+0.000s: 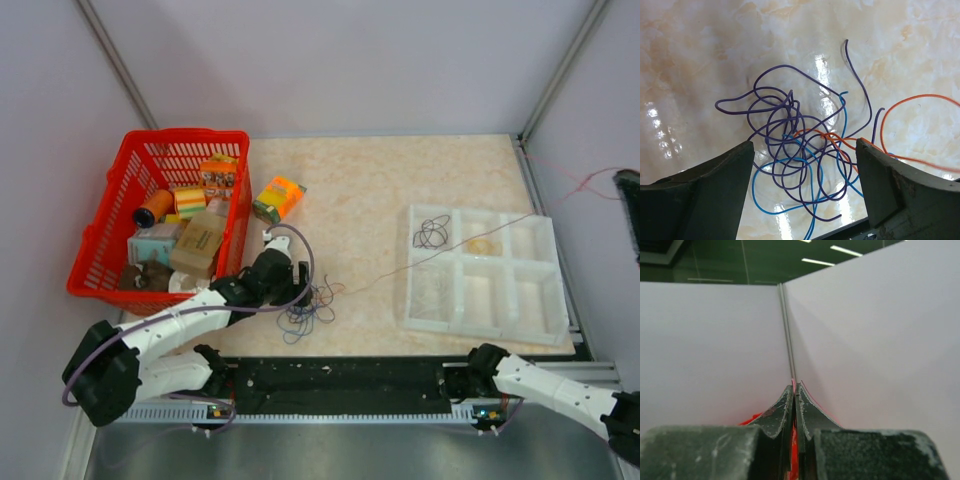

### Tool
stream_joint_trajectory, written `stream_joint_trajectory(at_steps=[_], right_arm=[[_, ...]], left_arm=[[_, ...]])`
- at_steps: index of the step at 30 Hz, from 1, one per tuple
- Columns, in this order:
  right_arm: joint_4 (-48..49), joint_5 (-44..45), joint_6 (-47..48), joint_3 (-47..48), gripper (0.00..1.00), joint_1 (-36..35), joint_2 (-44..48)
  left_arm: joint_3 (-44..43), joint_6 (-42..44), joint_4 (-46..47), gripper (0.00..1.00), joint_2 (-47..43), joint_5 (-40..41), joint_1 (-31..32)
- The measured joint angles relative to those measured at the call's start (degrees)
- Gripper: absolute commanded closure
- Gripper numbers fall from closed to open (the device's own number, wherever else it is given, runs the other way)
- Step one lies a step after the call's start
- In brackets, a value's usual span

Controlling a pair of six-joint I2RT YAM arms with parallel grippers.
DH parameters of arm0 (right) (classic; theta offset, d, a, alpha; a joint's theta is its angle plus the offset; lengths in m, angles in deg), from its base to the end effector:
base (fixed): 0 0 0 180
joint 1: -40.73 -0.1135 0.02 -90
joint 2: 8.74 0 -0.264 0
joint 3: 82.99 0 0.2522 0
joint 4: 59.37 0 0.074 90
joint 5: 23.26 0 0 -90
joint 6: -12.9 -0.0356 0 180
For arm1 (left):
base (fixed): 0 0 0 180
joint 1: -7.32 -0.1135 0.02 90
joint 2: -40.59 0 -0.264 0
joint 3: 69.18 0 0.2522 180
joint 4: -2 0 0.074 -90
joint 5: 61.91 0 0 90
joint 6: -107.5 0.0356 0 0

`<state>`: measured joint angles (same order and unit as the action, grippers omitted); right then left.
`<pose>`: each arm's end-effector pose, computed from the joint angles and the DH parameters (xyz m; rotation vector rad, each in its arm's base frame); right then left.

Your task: Untangle the cables

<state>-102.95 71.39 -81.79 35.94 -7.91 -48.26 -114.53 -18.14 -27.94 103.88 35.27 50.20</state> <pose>-0.0299 -0.0383 0.5935 -0.2930 0.9328 0.8200 0.1603 -0.1428 0.1906 0.0958 2.4532 -0.4789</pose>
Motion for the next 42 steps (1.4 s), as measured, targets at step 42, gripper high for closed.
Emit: stream_joint_trajectory(at_steps=[42], right_arm=[[-3.7,48.3,25.1,-5.6,1.00,0.0,3.9]], left_arm=[[-9.9,5.6,-1.9,0.15,-5.4,-16.3,-0.1]])
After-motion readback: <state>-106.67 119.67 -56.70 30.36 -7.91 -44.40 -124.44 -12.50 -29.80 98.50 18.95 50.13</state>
